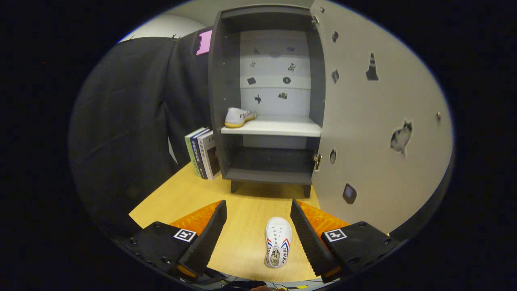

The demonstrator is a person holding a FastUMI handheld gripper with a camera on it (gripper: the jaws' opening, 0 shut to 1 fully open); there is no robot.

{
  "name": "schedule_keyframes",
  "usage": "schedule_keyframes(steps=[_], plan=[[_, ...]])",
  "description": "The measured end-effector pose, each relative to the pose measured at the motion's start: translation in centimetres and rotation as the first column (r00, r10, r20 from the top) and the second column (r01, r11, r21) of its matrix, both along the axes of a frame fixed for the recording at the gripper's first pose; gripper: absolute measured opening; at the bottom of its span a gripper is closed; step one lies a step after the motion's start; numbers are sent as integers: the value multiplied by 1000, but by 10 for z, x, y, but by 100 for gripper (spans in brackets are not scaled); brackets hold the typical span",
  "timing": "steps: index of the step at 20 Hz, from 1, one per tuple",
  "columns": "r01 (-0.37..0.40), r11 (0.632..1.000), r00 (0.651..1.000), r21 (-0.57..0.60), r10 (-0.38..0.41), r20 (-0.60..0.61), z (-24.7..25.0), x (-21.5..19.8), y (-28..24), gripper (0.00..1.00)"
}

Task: Open the shoe cabinet door, grab the shoes and put them into the shoe cabinet, then close the shoe cabinet door.

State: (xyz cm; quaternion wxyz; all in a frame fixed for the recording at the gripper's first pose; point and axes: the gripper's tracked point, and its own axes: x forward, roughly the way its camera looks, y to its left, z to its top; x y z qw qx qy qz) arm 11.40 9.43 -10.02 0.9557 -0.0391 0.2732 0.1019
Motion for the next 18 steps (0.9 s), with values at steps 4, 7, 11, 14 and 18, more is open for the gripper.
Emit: schedule_keyframes(steps=[4, 7, 11, 14, 18], plan=[[-20, 999, 984, -47, 12, -177, -33, -23, -8, 99], [-44, 996, 959, -82, 19, -284, -50, -35, -16, 99], [-62, 993, 929, -101, 20, -369, -67, -43, -22, 99], [-66, 995, 900, -73, 28, -435, -75, -52, -17, 99], [-77, 989, 875, -124, 7, -484, -82, -57, -26, 99]])
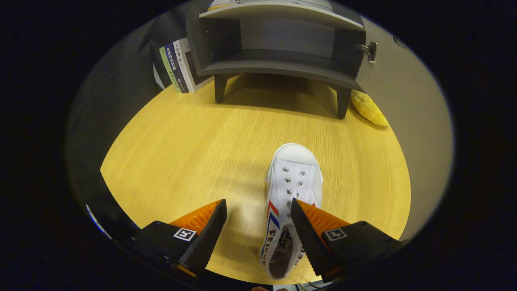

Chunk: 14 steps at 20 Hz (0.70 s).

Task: Open the shoe cabinet door, grab the shoes and put them into the shoe cabinet, then close the shoe cabinet door.

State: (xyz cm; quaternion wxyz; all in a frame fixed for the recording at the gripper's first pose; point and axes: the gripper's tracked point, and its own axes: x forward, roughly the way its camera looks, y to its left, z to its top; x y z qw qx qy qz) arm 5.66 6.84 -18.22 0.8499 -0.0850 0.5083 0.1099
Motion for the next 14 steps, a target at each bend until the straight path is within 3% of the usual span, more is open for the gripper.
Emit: schedule_keyframes(steps=[6, 9, 10, 14], plan=[[-2, 1000, 1000, -28, 1, -18, -4, -1, -1, 99], [-54, 990, 999, -130, 53, -12, -6, 1, -9, 99], [-69, 982, 998, -175, 70, -1, -10, 2, -13, 91], [-58, 968, 997, -244, 70, 41, -9, 4, -22, 40]])
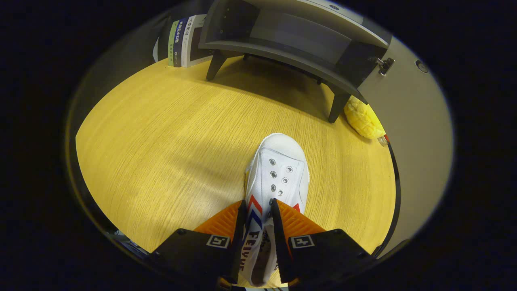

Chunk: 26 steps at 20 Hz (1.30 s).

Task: Open the shoe cabinet door, grab the shoes and put them into the shoe cabinet, then close the shoe cabinet door.

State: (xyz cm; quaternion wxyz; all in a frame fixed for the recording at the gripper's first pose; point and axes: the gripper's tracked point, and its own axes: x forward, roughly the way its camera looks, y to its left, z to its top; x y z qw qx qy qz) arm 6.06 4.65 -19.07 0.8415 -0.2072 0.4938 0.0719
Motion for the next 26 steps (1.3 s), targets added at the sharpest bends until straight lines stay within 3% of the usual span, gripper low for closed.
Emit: schedule_keyframes(steps=[4, 6, 7, 16, 26], plan=[[-7, 999, 999, 36, 8, -40, -10, -4, 6, 30], [34, 996, 998, 79, -30, -57, -9, -2, 7, 9], [37, 995, 998, 95, -31, -61, -8, -2, 7, 5], [93, 977, 996, 190, -90, -27, 32, 7, 9, 2], [23, 964, 971, 264, -85, 223, 176, 53, 27, 2]])
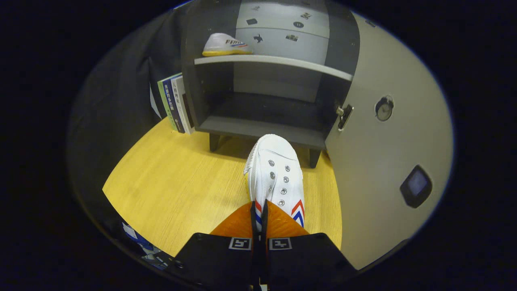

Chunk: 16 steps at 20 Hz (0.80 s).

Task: Open the shoe cabinet door, grab the shoes and put them into the shoe cabinet, then close the shoe cabinet door.

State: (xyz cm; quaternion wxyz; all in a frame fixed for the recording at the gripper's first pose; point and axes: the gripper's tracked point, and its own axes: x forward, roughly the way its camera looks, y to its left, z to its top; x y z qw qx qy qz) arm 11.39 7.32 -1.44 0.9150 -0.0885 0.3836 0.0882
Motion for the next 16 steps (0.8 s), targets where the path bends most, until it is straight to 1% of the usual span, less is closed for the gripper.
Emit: schedule_keyframes(steps=[5, 11, 14, 16], plan=[[-9, 998, 993, 55, 2, 121, 83, 19, 15, 2], [8, 997, 967, 73, -26, 252, 148, 92, 16, 2], [31, 994, 951, 106, -62, 303, 182, 126, 16, 2], [32, 991, 941, 129, -73, 331, 204, 151, 20, 2]])
